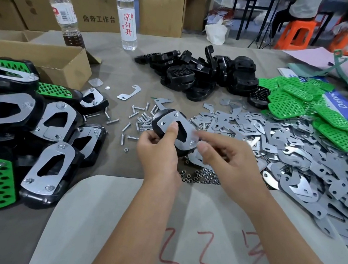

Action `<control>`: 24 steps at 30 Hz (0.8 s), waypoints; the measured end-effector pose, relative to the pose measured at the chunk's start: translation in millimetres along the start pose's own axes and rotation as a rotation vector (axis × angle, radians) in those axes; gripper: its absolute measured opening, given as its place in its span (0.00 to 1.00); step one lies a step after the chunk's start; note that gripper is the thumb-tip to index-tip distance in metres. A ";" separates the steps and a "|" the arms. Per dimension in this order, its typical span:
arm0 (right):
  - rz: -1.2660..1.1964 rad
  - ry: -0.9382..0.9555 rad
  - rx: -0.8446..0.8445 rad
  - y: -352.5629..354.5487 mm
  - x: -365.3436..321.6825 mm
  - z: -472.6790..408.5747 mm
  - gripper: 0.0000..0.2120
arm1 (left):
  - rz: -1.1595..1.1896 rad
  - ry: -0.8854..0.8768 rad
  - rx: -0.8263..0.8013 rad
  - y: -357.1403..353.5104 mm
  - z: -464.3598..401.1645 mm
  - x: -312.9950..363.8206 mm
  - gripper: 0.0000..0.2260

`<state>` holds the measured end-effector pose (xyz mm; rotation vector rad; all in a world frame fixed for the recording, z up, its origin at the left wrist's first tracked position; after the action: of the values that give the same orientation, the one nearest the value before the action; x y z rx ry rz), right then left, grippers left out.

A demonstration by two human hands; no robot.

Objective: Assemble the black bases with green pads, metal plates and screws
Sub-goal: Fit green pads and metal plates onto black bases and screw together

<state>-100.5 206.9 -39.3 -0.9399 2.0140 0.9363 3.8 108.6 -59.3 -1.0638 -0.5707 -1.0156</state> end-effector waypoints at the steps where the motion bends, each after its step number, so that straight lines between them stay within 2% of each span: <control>1: -0.013 0.007 0.007 -0.7 -1.2 0.6 0.14 | 0.008 0.003 0.003 0.5 -0.2 0.5 0.15; 3: -0.045 0.007 0.096 3.6 -1.6 1.9 0.28 | 0.016 0.017 -0.004 1.5 -0.7 1.0 0.15; 5: -0.049 0.004 0.140 6.8 -1.6 1.6 0.26 | 0.007 0.020 -0.006 1.4 0.4 1.7 0.15; 7: -0.040 -0.001 0.054 3.5 -0.7 0.8 0.19 | 0.001 0.010 0.004 0.8 1.6 1.9 0.15; 9: -0.073 -0.016 -0.012 0.3 0.1 0.9 0.27 | 0.005 0.003 0.012 0.9 1.8 2.1 0.15; 11: -0.103 -0.038 0.057 4.5 0.5 1.4 0.35 | 0.013 0.013 0.014 2.4 1.4 2.0 0.16; 13: -0.105 -0.044 0.102 8.8 0.8 1.5 0.31 | 0.014 0.022 0.017 3.1 0.1 2.0 0.17; 14: -0.098 -0.047 0.082 8.8 0.4 1.3 0.25 | 0.012 0.022 0.019 2.9 -0.3 1.9 0.17; 16: -0.093 -0.037 -0.041 3.2 0.5 0.0 0.14 | 0.008 0.018 0.018 1.9 0.7 2.2 0.16; 18: -0.103 -0.073 -0.102 -1.1 -0.8 -0.7 0.17 | 0.004 0.006 0.014 1.3 3.0 1.6 0.15; 20: -0.113 -0.126 -0.008 4.3 0.6 -0.8 0.31 | -0.012 -0.002 0.009 1.2 5.9 0.2 0.15; 21: -0.100 -0.136 0.036 8.9 3.0 -0.8 0.34 | -0.012 -0.003 0.013 1.6 6.8 0.3 0.15; 22: -0.059 -0.124 0.054 12.1 5.4 -0.9 0.32 | -0.003 -0.001 0.023 2.1 6.3 1.5 0.15; 24: 0.124 -0.036 -0.011 11.6 8.8 -0.8 0.19 | 0.012 0.001 0.049 4.3 2.7 5.9 0.16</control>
<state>-114.6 209.0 -42.6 -0.8055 2.0570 1.0253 10.5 109.3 -55.3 -1.0219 -0.5850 -0.9867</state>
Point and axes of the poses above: each hand's wrist, its own z-axis away from the middle knuckle, its own y-axis out of the back of the hand, x = y × z, the point moved 1 cm from there along -z, towards the middle knuckle, and after that the axes turned 6 degrees about y, right-handed, at the moved point
